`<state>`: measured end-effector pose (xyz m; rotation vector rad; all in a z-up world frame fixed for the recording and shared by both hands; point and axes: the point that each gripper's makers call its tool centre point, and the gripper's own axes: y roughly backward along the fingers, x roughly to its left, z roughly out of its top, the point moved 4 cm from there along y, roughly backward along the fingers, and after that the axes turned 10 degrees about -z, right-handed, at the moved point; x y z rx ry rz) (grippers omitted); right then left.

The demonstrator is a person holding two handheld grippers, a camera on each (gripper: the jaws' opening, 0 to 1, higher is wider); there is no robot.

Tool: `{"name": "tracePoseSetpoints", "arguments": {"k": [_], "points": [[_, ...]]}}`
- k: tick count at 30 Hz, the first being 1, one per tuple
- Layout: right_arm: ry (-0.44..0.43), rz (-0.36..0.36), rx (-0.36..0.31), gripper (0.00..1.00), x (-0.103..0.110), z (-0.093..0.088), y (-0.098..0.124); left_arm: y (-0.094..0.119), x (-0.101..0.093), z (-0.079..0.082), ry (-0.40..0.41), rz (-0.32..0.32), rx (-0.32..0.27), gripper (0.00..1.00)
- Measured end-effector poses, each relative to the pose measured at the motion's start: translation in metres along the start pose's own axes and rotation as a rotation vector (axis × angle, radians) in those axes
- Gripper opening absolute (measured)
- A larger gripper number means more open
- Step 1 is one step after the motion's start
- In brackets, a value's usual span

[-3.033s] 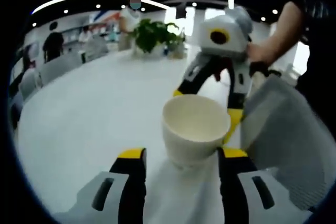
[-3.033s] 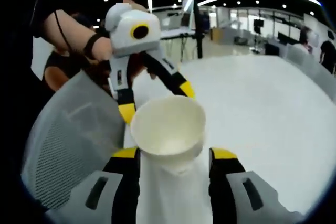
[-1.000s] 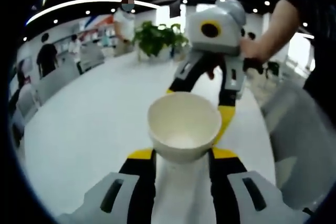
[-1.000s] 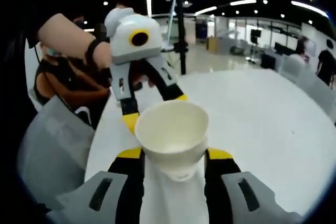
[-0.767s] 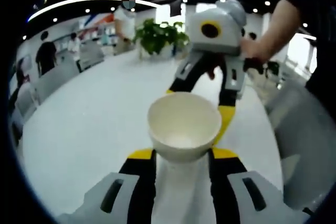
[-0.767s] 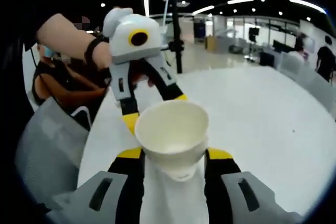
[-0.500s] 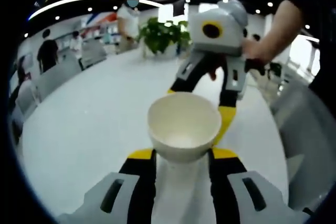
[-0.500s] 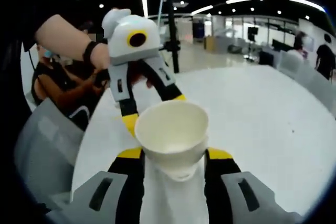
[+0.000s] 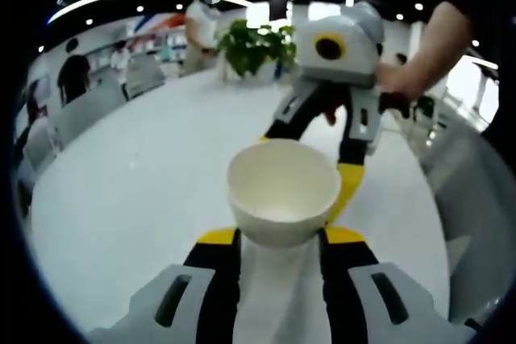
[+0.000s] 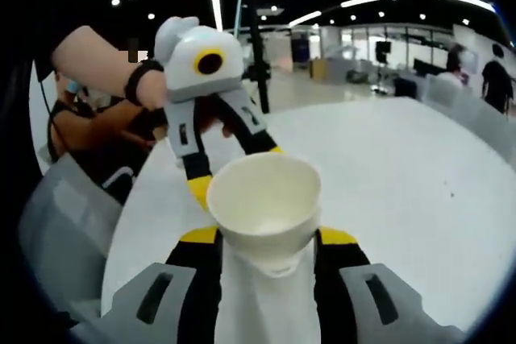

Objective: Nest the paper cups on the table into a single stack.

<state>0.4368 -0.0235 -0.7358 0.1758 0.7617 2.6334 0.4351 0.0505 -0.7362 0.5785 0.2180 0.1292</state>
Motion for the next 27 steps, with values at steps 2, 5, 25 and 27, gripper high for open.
{"name": "tracePoseSetpoints", "arguments": {"k": [2, 5, 25, 27], "points": [[0.006, -0.002, 0.003, 0.42, 0.000, 0.000, -0.001, -0.001, 0.001, -0.001, -0.005, 0.002, 0.004, 0.37], [0.004, -0.008, 0.009, 0.43, 0.001, 0.000, -0.002, -0.001, 0.000, -0.002, -0.003, 0.005, 0.009, 0.37], [-0.088, -0.106, -0.026, 0.52, 0.012, 0.001, 0.042, 0.031, -0.022, -0.001, 0.027, 0.077, 0.000, 0.46], [-0.091, -0.117, -0.036, 0.52, 0.017, 0.004, 0.051, 0.035, -0.028, 0.000, 0.038, 0.087, -0.003, 0.48]]}}
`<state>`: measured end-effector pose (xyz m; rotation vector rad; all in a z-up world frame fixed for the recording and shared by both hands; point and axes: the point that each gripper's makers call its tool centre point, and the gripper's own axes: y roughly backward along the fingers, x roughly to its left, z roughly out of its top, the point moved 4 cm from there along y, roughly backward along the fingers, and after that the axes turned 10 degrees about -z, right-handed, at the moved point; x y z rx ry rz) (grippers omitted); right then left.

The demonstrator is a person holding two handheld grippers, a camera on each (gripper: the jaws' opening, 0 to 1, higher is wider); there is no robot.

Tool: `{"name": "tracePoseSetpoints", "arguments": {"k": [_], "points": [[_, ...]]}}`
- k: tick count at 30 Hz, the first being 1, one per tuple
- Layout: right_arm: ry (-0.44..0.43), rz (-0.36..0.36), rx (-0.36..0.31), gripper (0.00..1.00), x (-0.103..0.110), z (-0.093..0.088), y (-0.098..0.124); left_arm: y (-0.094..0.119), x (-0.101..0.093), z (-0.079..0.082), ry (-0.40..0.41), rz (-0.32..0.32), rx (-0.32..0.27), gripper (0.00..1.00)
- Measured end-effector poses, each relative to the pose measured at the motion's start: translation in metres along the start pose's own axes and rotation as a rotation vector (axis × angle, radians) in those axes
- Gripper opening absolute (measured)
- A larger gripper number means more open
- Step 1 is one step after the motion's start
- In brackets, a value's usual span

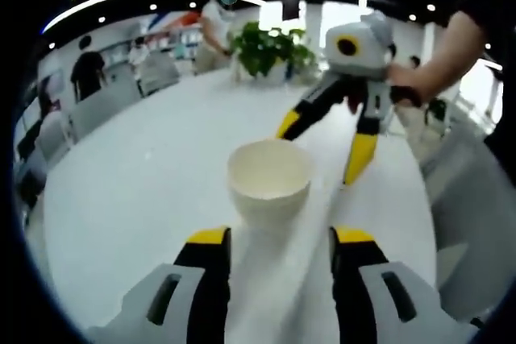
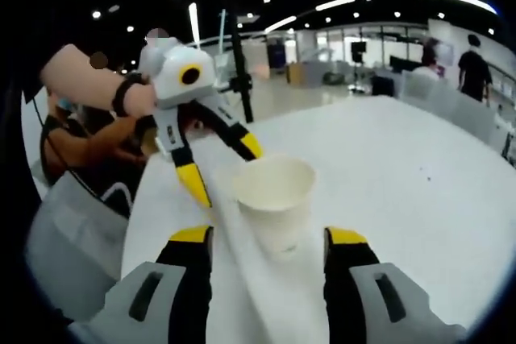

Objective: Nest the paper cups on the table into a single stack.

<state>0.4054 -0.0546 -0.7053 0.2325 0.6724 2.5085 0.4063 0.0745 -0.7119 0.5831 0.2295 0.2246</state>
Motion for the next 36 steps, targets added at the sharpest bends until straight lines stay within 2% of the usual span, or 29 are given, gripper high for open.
{"name": "tracePoseSetpoints", "arguments": {"k": [7, 15, 21, 25, 28, 32, 36], "points": [[0.003, -0.042, -0.026, 0.57, 0.015, 0.001, 0.031, 0.017, -0.025, 0.006, -0.016, 0.031, -0.007, 0.49], [-0.058, -0.119, -0.068, 0.66, 0.027, -0.010, 0.070, 0.041, -0.050, 0.009, 0.003, 0.103, -0.048, 0.55], [-0.098, -0.159, -0.091, 0.81, 0.031, -0.016, 0.096, 0.056, -0.071, 0.014, 0.060, 0.177, -0.132, 0.65], [-0.124, -0.185, -0.124, 0.98, 0.028, -0.017, 0.109, 0.063, -0.083, 0.012, 0.079, 0.209, -0.175, 0.76], [-0.104, -0.202, -0.112, 1.00, 0.025, -0.021, 0.117, 0.071, -0.088, 0.010, 0.087, 0.227, -0.200, 0.83], [-0.097, -0.211, -0.107, 1.00, 0.022, -0.024, 0.126, 0.084, -0.090, 0.007, 0.101, 0.266, -0.244, 0.98], [-0.063, -0.207, -0.097, 1.00, 0.020, -0.027, 0.129, 0.098, -0.090, 0.000, 0.079, 0.280, -0.237, 0.98]]}}
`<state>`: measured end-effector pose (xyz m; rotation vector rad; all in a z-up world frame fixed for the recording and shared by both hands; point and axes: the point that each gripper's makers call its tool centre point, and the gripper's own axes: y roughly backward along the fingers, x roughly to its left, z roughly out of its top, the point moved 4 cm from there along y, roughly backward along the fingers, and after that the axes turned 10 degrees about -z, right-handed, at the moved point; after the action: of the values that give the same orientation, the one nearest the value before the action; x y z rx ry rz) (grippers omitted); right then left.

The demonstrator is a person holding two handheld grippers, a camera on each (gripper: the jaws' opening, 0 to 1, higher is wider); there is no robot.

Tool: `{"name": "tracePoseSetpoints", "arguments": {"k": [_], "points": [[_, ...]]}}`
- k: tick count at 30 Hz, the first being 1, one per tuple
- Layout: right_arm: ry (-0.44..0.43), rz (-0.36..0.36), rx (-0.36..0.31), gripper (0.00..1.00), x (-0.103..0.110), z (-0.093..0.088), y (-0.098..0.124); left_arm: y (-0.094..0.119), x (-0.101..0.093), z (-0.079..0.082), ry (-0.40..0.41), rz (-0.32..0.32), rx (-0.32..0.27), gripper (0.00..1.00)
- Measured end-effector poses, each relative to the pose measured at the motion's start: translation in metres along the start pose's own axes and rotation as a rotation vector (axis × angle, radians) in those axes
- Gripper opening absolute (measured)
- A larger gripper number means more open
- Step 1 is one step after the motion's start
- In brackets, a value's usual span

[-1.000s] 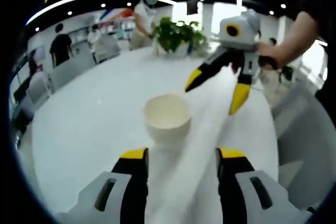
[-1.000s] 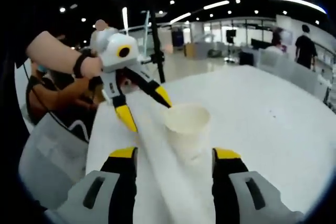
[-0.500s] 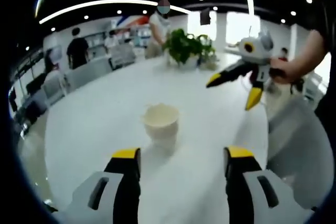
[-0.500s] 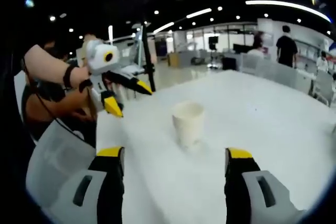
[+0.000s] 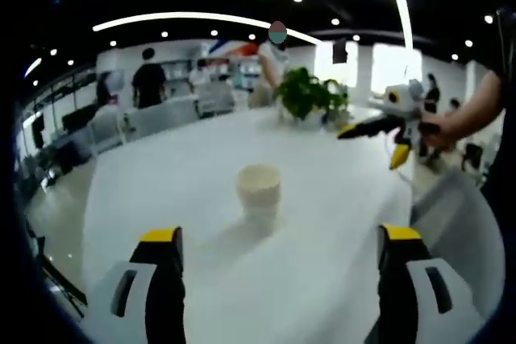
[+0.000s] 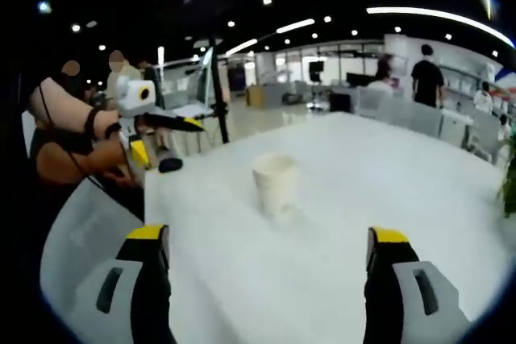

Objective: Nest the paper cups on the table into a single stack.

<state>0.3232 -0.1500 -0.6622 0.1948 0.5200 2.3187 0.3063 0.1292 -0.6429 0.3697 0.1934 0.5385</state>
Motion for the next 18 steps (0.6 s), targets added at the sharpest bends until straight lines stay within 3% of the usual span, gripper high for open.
{"name": "tracePoseSetpoints", "arguments": {"k": [8, 18], "points": [[0.048, -0.003, -0.001, 1.00, -0.001, 0.001, 0.012, 0.018, 0.011, 0.001, -0.004, 0.024, 0.013, 0.98], [0.048, -0.011, -0.015, 1.00, -0.003, 0.005, 0.014, 0.015, 0.006, -0.004, -0.031, 0.013, 0.039, 0.98]]}}
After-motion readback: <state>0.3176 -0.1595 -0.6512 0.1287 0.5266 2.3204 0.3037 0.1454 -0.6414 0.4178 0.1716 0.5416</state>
